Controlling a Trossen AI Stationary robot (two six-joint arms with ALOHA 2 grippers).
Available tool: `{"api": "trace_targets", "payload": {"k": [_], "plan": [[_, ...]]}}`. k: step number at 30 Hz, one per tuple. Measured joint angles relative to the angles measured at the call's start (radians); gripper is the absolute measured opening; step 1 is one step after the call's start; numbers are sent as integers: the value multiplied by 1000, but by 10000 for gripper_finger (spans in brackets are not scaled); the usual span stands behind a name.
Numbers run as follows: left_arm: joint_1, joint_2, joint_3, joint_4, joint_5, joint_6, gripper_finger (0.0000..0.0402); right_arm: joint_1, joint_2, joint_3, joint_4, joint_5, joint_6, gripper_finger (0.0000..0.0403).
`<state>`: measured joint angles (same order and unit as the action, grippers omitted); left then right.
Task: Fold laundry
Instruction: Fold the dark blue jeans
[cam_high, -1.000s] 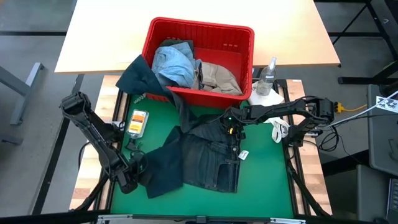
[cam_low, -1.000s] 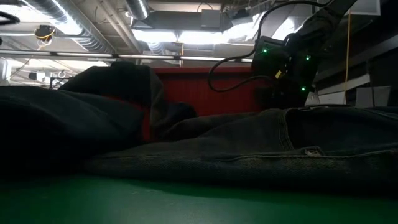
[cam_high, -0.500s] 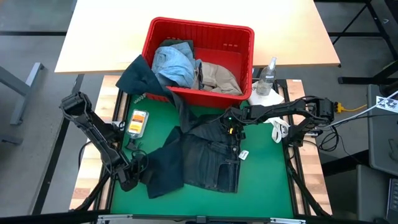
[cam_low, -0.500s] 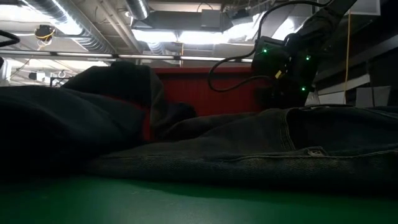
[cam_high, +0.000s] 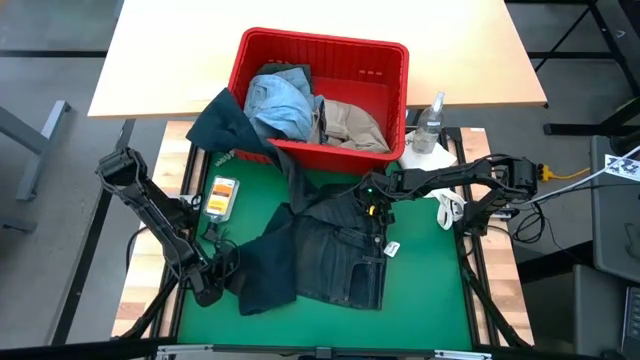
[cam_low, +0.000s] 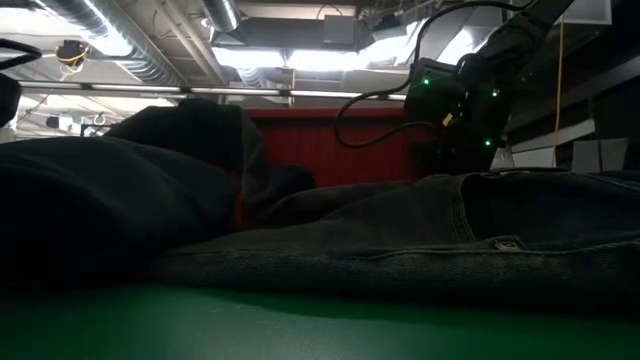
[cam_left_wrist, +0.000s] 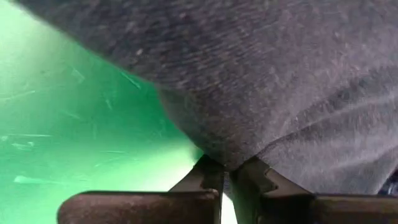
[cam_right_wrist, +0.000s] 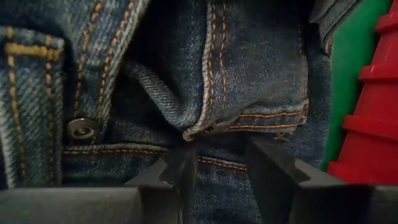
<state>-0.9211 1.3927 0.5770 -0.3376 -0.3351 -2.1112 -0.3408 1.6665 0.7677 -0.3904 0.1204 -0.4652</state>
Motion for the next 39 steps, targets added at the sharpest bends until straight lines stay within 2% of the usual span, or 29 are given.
{"api": "trace_targets", "payload": {"k": [6, 11, 15, 20, 24, 29, 33, 39], "plan": [[-4, -74, 0, 142, -8, 116, 4, 0, 0, 0, 0, 0, 0, 136], [33, -179, 0, 279, -149, 270, 3, 0, -14, -1, -3, 0, -1, 136], [136, -204, 0, 396, -210, 418, 2, 0, -81, -5, -7, -2, -1, 136], [324, -152, 0, 589, -59, 673, 1, 0, -196, -6, -18, -8, 0, 136], [451, -95, 0, 758, 108, 845, 1, 1, -271, -6, -27, -9, 0, 136], [543, -38, 2, 805, 288, 895, 1, 0, -346, -5, -39, -17, 41, 136], [592, 8, 2, 805, 353, 903, 1, -1, -383, -5, -40, -42, 80, 136], [642, 96, 80, 808, 422, 1012, 3, -1, -393, -5, -28, -173, 99, 136]]}}
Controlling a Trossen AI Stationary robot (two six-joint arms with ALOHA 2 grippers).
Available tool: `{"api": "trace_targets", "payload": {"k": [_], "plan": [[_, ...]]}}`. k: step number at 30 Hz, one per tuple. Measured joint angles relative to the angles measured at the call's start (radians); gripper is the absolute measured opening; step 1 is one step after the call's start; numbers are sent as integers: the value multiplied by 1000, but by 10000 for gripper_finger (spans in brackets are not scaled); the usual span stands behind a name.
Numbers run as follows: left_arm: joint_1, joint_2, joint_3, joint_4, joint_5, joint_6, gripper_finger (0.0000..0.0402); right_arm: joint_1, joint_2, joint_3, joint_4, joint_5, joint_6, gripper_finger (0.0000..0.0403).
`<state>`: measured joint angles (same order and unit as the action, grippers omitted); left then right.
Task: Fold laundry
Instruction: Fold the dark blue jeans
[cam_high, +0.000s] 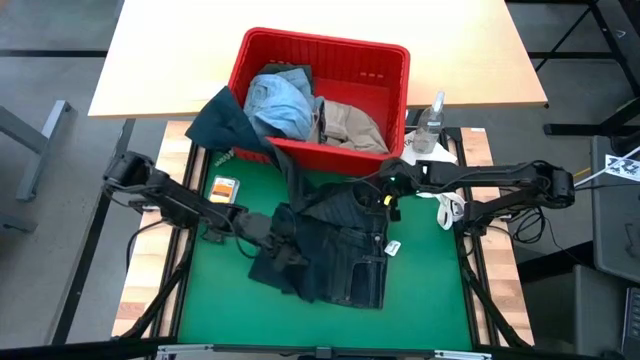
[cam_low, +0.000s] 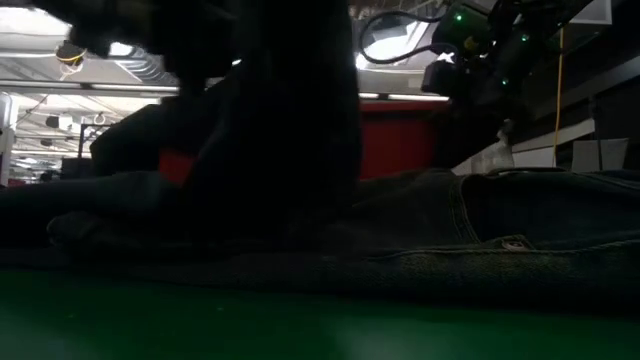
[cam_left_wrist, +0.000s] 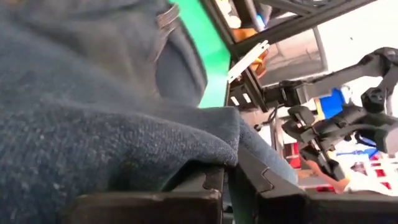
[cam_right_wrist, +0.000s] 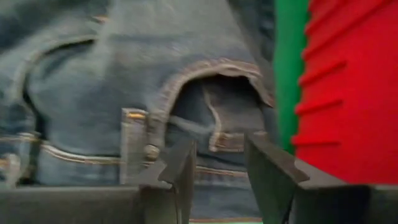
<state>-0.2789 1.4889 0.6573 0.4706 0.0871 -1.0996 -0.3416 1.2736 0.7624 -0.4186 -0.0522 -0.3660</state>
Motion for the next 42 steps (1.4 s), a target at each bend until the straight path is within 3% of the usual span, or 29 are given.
{"api": "trace_targets", "payload": {"k": [11, 17, 26, 35, 42], "plan": [[75, 239, 338, -34, 202, 317, 8, 1, 0, 3, 21, -46, 75, 136], [113, 347, 452, -43, 308, 415, 9, 1, 0, 3, 26, -46, 76, 136], [124, 423, 459, -32, 251, 455, 15, 1, 0, 3, 26, -46, 75, 136], [127, 422, 459, 52, 105, 479, 93, 1, 0, 4, 27, -46, 74, 136], [152, 389, 459, 26, 183, 692, 128, 1, -46, 4, 25, -64, 75, 136]]}}
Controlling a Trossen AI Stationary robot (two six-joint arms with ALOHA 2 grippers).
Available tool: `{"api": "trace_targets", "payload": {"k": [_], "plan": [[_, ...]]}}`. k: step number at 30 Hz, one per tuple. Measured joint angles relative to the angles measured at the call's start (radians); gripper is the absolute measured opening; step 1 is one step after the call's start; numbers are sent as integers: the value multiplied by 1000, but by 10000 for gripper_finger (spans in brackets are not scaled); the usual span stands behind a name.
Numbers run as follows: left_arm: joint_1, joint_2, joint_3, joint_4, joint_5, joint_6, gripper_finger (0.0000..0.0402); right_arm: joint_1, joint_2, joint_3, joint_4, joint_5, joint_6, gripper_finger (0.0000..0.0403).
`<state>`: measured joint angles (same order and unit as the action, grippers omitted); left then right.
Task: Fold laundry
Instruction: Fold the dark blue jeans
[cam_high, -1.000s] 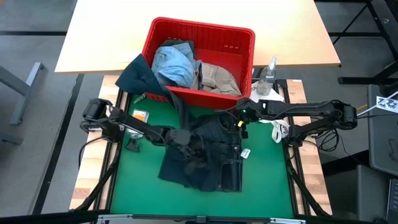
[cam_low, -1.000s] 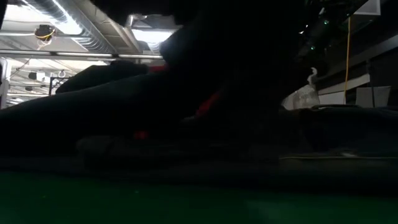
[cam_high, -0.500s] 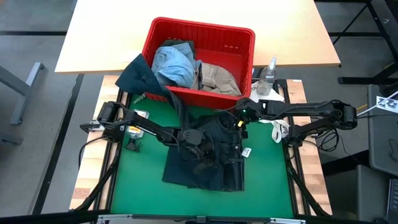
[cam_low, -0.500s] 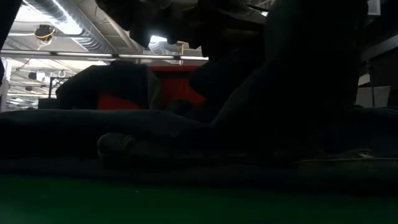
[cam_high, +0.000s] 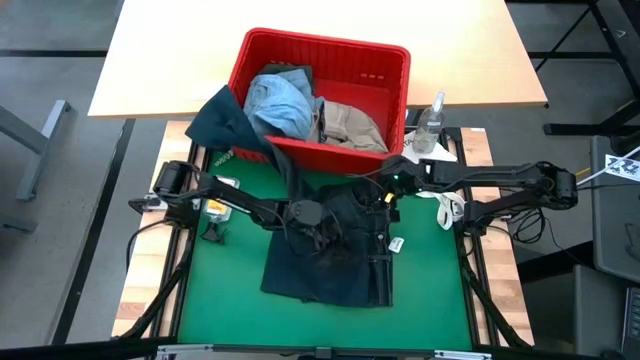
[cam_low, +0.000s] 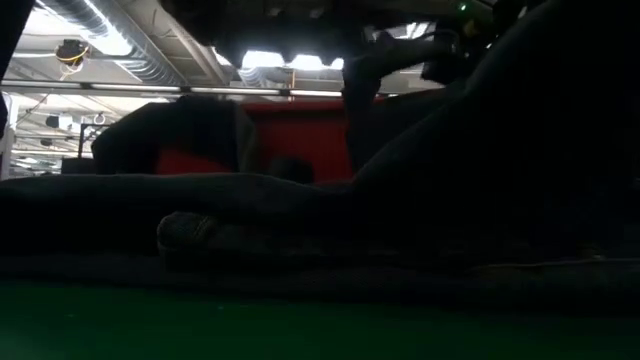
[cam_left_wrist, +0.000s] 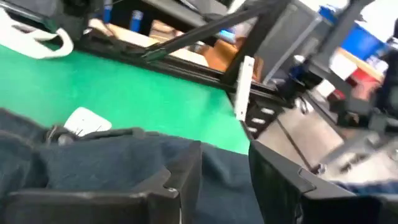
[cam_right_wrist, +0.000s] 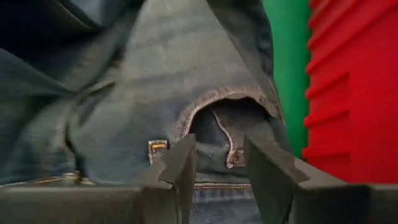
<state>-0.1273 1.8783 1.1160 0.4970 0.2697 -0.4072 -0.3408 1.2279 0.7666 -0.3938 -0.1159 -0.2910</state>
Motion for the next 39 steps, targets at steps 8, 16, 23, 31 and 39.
{"api": "trace_targets", "payload": {"k": [8, 16, 23, 31, 39], "plan": [[42, -146, 0, -224, -47, 155, 130, 25, -126, 0, 29, -105, 70, 136], [46, -262, 0, -335, -130, 208, 130, 165, -145, 7, 176, -98, 85, 136], [30, -275, 0, -359, -118, 203, 130, 225, -148, 5, 203, -51, 95, 136], [10, -276, 0, -474, -115, 201, 130, 309, -147, 3, 292, -28, 90, 136], [-4, -276, 0, -531, -115, 201, 130, 281, -132, 3, 238, 314, -8, 136]]}}
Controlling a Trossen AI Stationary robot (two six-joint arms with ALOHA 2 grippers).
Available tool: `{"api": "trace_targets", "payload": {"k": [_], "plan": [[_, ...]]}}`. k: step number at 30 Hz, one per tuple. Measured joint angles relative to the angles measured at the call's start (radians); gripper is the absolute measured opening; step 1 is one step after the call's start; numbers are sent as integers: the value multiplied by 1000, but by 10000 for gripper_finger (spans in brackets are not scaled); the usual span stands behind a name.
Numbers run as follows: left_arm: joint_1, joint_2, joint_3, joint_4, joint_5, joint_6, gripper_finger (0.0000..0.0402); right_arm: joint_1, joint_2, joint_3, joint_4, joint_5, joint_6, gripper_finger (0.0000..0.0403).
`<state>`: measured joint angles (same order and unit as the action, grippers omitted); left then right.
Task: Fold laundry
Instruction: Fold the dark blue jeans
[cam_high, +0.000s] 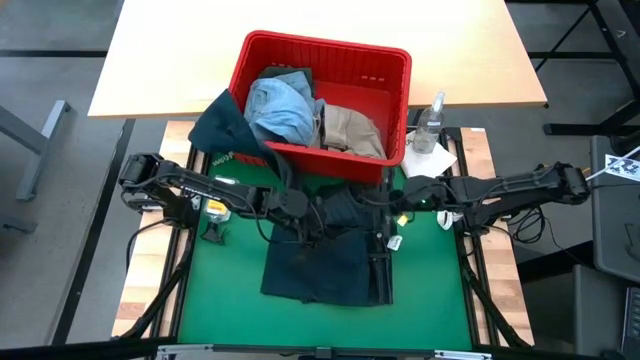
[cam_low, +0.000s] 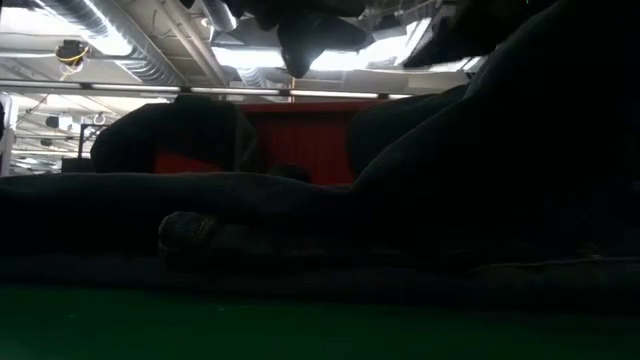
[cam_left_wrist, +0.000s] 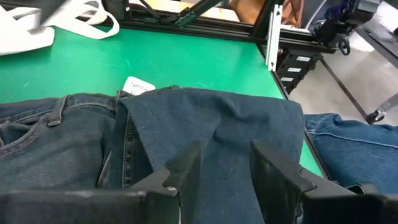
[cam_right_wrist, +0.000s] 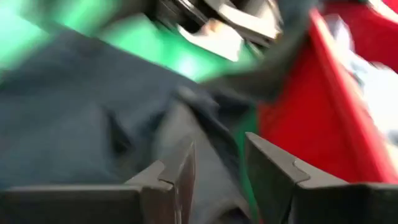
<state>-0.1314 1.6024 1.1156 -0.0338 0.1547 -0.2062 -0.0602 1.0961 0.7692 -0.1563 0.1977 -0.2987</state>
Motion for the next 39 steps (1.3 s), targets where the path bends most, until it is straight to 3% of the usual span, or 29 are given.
{"api": "trace_targets", "payload": {"k": [4, 13, 23, 32, 39], "plan": [[-1, 0, 0, -1, 0, 0, 130, -91, 34, -1, -55, 67, -5, 136], [0, 0, 0, -15, -3, 3, 130, -273, 64, -1, -14, 45, -23, 136], [0, 0, 0, -31, -12, 7, 130, -395, 65, -1, -4, 33, -29, 136], [0, -9, 0, -81, -13, 7, 130, -378, 9, -2, 72, -203, -50, 136], [0, -73, 0, -250, -24, 4, 130, -261, -97, -2, 86, -233, -47, 136]]}}
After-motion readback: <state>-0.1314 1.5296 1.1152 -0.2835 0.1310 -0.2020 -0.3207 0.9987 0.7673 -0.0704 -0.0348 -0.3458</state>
